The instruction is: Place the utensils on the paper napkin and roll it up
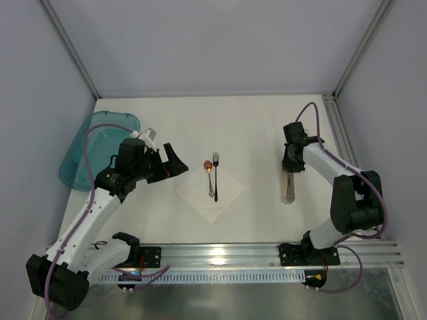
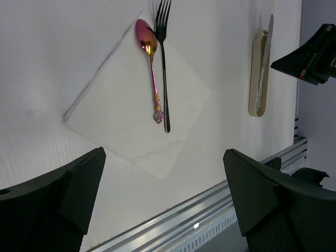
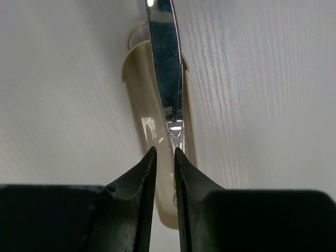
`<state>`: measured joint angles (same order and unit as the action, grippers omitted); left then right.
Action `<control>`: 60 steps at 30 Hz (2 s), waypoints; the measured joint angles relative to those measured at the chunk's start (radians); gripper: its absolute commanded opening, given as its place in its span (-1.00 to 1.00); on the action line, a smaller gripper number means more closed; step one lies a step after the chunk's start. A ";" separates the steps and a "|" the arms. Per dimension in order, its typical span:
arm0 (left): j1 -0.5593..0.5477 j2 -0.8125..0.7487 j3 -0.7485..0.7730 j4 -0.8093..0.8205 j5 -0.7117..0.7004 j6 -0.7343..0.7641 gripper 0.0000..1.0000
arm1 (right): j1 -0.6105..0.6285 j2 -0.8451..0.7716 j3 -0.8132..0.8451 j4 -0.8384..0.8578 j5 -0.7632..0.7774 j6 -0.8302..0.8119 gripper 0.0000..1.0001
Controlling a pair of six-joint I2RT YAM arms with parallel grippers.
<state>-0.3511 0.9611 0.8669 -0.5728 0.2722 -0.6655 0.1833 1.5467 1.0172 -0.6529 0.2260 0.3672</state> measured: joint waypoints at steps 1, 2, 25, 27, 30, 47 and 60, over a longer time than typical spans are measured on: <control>0.000 0.000 0.000 0.000 0.002 -0.003 0.99 | -0.005 0.000 -0.006 0.000 0.001 -0.003 -0.53; 0.000 0.000 0.000 0.000 0.004 -0.005 0.99 | -0.010 0.000 -0.011 0.001 0.002 -0.006 -0.53; 0.000 -0.013 0.000 -0.001 0.008 -0.013 0.99 | -0.055 0.107 -0.053 0.074 -0.025 -0.035 -0.52; 0.000 -0.013 0.000 -0.001 0.008 -0.014 0.99 | -0.059 0.108 -0.053 0.079 -0.029 -0.041 -0.63; 0.000 -0.013 0.000 0.000 0.008 -0.015 0.99 | -0.062 0.108 -0.053 0.086 -0.031 -0.063 -0.86; 0.000 0.047 -0.002 0.000 -0.044 -0.003 0.99 | -0.063 0.045 -0.003 0.028 -0.022 -0.098 -0.92; 0.000 0.059 -0.002 0.000 -0.045 -0.002 0.99 | -0.063 0.020 -0.010 0.074 -0.116 -0.119 -0.92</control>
<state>-0.3508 1.0199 0.8650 -0.5724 0.2276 -0.6678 0.1200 1.5665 1.0069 -0.5785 0.1097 0.2481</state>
